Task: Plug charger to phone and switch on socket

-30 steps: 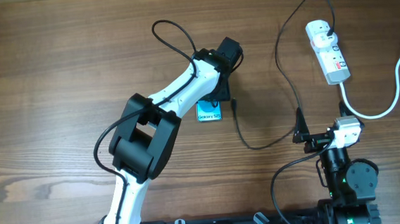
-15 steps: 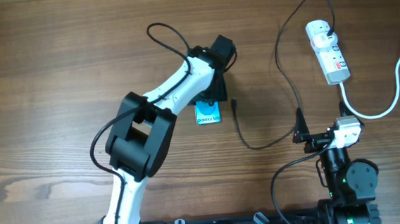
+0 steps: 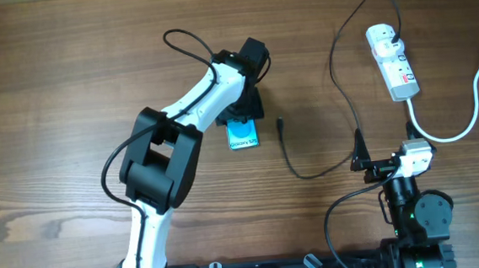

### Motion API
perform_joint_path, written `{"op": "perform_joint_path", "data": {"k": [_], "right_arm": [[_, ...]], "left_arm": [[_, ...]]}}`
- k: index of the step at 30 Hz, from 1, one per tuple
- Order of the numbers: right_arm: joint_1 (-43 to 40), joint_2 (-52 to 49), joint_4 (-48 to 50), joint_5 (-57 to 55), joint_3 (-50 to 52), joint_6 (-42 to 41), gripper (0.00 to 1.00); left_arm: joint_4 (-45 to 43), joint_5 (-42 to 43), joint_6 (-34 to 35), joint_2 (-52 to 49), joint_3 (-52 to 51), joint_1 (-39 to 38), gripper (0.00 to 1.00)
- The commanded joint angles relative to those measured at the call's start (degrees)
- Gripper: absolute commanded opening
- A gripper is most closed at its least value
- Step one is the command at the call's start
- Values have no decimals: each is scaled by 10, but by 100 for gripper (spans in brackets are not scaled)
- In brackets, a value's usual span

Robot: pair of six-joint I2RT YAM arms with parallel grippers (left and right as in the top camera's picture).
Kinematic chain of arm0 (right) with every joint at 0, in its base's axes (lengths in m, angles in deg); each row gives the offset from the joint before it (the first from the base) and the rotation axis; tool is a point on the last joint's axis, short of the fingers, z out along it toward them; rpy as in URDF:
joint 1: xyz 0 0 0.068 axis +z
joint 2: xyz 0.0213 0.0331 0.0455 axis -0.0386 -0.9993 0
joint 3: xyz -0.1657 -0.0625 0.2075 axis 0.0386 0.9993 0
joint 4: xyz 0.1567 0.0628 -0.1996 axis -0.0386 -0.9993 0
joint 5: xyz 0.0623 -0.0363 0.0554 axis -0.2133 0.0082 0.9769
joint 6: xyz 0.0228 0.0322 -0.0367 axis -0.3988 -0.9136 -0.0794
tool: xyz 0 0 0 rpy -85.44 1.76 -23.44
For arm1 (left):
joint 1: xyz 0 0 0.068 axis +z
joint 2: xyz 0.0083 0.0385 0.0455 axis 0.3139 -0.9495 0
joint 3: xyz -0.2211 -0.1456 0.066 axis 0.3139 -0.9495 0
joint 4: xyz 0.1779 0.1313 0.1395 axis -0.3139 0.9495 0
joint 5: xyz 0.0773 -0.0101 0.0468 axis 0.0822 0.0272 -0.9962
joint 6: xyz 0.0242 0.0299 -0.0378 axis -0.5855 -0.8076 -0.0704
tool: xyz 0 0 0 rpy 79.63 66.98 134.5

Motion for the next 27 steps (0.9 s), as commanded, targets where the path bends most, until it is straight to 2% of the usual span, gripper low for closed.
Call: {"op": "perform_joint_path", "data": {"k": [1, 8, 12, 27], "right_arm": [[-2, 2, 1, -6, 1, -9, 100], [-2, 2, 1, -6, 1, -9, 100], [-2, 2, 1, -6, 1, -9, 100], [-2, 2, 1, -6, 1, -9, 100]], "left_arm": [[5, 5, 3, 27, -5, 15, 67], [9, 6, 3, 50, -5, 19, 67], [12, 37, 3, 52, -5, 19, 67], [-14, 30, 3, 51, -21, 18, 68]]}}
